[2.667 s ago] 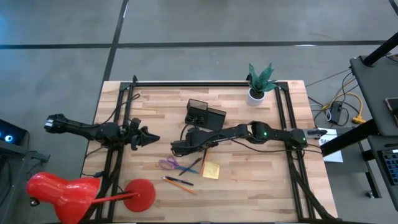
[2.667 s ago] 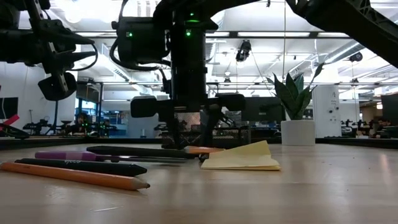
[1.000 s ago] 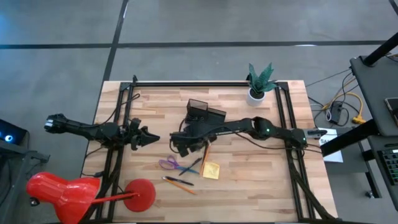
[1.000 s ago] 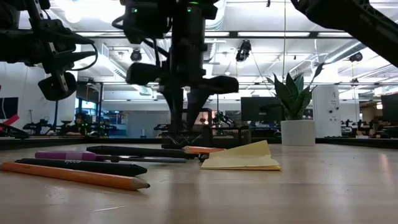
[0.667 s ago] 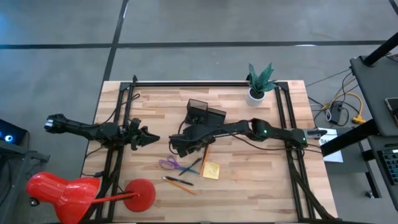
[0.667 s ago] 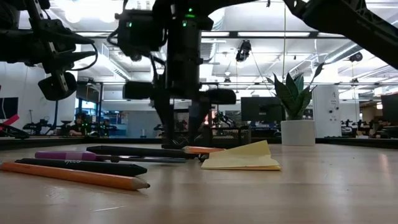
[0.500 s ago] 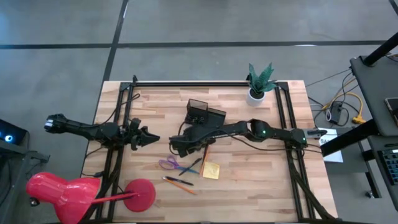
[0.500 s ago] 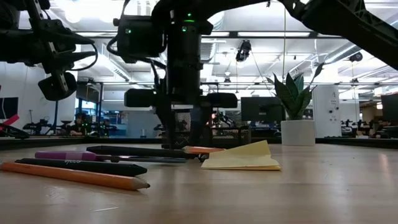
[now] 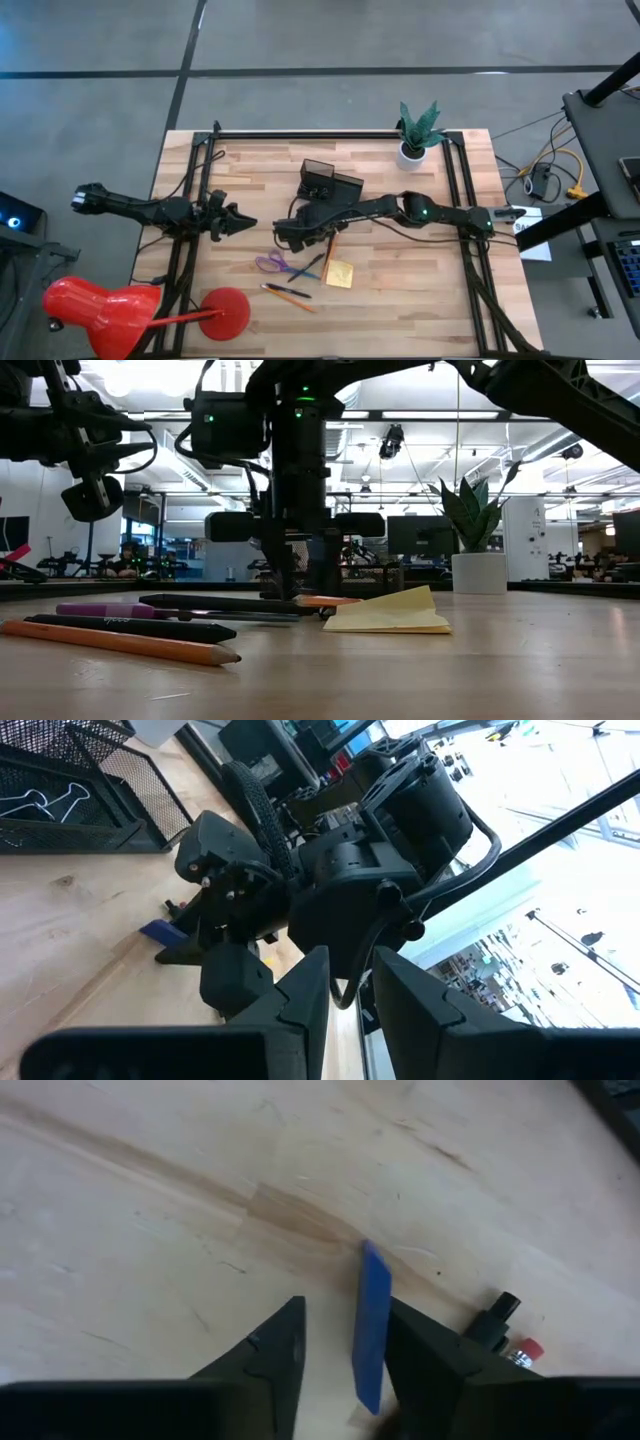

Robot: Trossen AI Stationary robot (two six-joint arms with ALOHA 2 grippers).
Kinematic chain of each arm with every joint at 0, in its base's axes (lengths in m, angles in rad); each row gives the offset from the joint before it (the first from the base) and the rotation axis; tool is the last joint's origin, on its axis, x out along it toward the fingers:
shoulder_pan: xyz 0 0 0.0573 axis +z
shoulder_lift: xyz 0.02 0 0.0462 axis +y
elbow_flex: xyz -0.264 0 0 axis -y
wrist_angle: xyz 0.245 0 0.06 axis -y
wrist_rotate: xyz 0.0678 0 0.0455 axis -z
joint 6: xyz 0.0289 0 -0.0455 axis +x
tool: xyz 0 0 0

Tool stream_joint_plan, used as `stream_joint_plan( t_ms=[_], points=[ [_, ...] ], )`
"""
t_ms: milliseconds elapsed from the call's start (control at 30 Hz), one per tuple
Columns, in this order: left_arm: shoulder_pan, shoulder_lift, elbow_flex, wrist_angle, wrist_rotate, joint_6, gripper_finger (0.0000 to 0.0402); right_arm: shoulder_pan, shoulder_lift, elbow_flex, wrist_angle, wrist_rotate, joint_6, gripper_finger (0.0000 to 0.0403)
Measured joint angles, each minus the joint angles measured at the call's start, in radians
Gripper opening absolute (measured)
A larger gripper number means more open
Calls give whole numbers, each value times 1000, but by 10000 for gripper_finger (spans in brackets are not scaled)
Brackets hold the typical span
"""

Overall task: Pick and place office supplies into organizer
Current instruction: Put the blue eraser into the desk organizer

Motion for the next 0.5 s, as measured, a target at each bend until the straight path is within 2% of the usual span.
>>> stream_joint_plan(
  t_ms=[267,400,500],
  points=[
    [0,0,0,0,0,0,66,-2,0,-1,-11,42,-57,26],
    [0,-1,0,0,0,0,66,-2,-4,34,-14,118,-130,16],
    [0,-1,0,1,0,-1,66,-5,-55,54,20,189,-290,15]
  ],
)
